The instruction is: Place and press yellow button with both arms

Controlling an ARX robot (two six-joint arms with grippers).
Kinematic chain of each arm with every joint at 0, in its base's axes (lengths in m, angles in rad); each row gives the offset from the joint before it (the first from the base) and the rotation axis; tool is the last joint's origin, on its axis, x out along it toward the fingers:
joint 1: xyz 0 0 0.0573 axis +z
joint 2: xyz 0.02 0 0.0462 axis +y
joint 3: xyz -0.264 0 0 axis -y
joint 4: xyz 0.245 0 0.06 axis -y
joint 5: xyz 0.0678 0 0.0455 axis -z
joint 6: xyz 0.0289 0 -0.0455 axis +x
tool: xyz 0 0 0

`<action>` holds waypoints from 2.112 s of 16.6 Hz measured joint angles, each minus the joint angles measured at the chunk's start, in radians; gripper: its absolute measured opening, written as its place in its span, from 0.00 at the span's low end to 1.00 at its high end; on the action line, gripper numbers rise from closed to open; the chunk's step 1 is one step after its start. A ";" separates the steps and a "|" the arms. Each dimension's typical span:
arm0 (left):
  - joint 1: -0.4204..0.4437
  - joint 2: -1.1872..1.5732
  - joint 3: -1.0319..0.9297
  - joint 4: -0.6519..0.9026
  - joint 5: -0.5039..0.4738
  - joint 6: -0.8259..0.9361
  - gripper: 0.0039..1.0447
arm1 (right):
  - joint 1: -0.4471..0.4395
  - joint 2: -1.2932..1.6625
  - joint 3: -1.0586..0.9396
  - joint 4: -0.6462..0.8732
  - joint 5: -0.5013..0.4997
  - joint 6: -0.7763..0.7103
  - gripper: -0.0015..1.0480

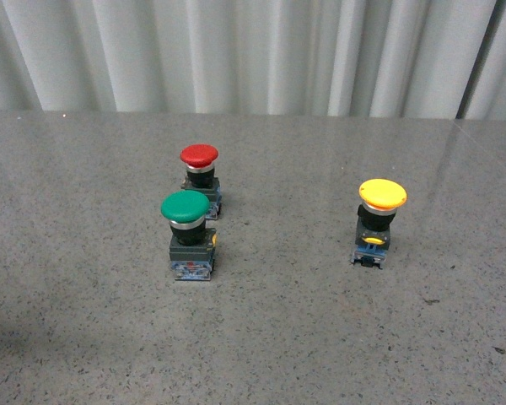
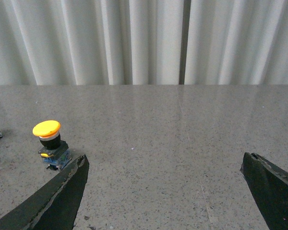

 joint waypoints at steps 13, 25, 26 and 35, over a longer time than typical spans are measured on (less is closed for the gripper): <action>0.176 -0.414 -0.241 -0.196 0.185 0.000 0.01 | 0.000 0.000 0.000 0.000 0.000 0.000 0.94; 0.176 -0.695 -0.273 -0.422 0.185 0.000 0.01 | 0.000 0.000 0.000 0.000 0.000 0.000 0.94; 0.176 -0.713 -0.272 -0.440 0.185 0.000 0.01 | 0.000 0.000 0.000 0.000 0.000 0.000 0.94; 0.177 -0.919 -0.272 -0.657 0.185 -0.001 0.02 | 0.000 0.000 0.000 -0.001 0.000 0.000 0.94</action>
